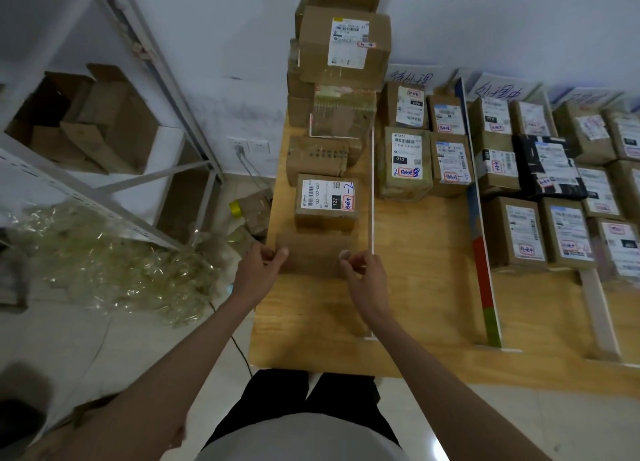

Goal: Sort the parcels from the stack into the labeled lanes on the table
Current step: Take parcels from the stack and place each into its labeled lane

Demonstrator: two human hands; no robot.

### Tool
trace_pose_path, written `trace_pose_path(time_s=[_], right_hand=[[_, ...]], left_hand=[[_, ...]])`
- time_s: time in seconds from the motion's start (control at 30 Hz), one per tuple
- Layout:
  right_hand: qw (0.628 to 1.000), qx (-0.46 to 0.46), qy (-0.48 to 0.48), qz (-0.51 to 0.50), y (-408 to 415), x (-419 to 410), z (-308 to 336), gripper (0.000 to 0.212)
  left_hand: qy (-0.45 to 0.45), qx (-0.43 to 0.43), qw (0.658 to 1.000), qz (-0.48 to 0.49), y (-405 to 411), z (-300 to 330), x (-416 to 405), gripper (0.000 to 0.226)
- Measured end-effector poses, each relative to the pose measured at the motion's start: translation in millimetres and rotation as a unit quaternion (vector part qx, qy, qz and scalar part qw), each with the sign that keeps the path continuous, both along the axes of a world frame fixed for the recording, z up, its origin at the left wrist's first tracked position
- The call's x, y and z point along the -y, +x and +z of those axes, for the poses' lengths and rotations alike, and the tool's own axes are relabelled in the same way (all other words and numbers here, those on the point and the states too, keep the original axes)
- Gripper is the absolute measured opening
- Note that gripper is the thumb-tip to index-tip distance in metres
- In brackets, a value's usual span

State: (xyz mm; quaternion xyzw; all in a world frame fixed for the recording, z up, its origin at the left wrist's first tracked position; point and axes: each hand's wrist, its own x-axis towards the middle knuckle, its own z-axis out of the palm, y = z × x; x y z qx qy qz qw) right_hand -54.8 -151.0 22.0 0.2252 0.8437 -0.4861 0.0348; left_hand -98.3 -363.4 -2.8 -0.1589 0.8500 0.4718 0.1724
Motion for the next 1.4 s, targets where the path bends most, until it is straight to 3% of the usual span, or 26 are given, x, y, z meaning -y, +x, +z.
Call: trace_pose_path(time_s=[0.13, 0.2, 0.4, 0.6, 0.73, 0.83, 0.93, 1.03, 1.23, 1.4], right_hand=[[0.998, 0.066, -0.002, 0.011, 5.6, 1.5, -2.1, 0.040], [0.997, 0.073, 0.003, 0.028, 6.5, -1.2, -2.8, 0.052], [0.996, 0.065, -0.025, 0.059, 19.2, -4.3, -4.9, 0.038], [0.978, 0.145, 0.047, 0.145, 24.9, 1.3, -13.2, 0.020], [0.974, 0.143, 0.099, 0.144, 21.7, 2.1, -12.3, 0.008], [0.983, 0.094, 0.110, 0.112, 12.4, 3.5, -11.9, 0.014], [0.971, 0.148, 0.096, 0.160, -1.9, 8.4, -11.5, 0.044], [0.950, 0.214, 0.094, 0.208, -13.7, 13.3, -15.2, 0.057], [0.910, 0.293, 0.116, 0.268, -21.0, 15.4, -22.2, 0.041], [0.931, 0.305, 0.040, 0.195, -16.7, 18.7, -14.6, 0.042]], left_hand=[[-0.013, 0.011, 0.999, -0.050, 8.8, -3.5, -0.5, 0.054], [-0.014, 0.004, 0.998, -0.058, 9.3, -3.6, 0.0, 0.049], [0.011, -0.005, 1.000, 0.004, 11.1, -2.1, 0.4, 0.044], [0.036, -0.007, 0.999, 0.001, 16.9, -13.5, 10.0, 0.025], [0.043, 0.016, 0.998, -0.046, 15.1, -20.2, 22.9, 0.041], [0.033, 0.021, 0.995, -0.087, 9.6, -22.7, 26.9, 0.043], [0.002, 0.004, 0.989, -0.150, -1.5, -22.1, 20.7, 0.039], [-0.019, 0.009, 0.978, -0.206, -14.0, -22.2, 8.9, 0.039], [-0.112, -0.077, 0.968, -0.212, -12.4, -20.1, 4.5, 0.041], [-0.173, -0.124, 0.952, -0.220, -2.7, -2.5, 31.9, 0.038]])
